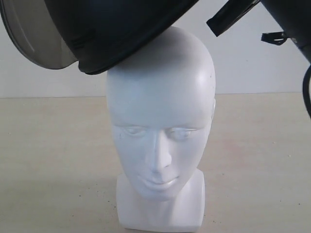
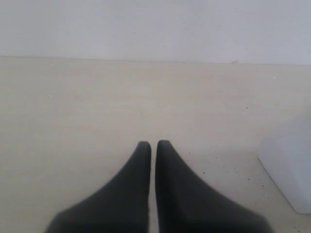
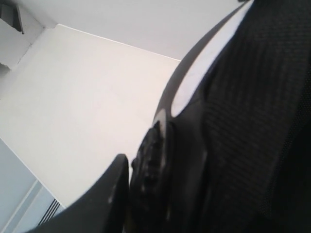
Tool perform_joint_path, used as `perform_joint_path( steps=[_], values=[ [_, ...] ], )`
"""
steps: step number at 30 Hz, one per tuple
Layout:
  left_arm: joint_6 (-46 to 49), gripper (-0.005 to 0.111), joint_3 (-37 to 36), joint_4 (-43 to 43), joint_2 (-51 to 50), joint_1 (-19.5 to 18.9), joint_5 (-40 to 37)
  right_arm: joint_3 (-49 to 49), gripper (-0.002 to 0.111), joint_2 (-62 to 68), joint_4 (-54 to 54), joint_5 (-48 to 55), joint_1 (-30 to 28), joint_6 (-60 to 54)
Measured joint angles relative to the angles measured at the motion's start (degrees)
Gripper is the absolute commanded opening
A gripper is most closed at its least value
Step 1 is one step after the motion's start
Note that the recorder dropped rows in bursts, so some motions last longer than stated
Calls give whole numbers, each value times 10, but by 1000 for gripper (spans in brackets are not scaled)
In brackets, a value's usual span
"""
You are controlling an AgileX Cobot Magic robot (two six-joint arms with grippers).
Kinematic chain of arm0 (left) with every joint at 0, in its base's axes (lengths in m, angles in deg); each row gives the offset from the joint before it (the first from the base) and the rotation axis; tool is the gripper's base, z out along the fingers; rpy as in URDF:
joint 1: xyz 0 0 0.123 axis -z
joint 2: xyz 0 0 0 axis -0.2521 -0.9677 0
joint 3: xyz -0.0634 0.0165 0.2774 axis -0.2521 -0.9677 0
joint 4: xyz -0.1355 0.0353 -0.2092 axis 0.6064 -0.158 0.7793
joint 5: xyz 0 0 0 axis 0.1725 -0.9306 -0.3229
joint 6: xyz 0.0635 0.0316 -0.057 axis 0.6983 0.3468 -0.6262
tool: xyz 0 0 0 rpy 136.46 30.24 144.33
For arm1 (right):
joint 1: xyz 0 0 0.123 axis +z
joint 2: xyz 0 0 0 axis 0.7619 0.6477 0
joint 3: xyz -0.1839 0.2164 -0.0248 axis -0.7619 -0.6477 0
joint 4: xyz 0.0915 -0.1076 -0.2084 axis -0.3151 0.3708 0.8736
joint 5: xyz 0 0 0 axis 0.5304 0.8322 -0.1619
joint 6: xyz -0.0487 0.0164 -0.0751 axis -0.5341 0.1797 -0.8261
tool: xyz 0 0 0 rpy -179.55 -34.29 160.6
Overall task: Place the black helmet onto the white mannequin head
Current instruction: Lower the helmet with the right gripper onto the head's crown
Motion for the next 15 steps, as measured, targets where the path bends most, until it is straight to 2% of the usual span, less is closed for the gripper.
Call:
perform_joint_path(
  steps=[15],
  values=[
    [0,4,0,0,0,0,0,0,0,0,16,23,1,-28]
  ],
)
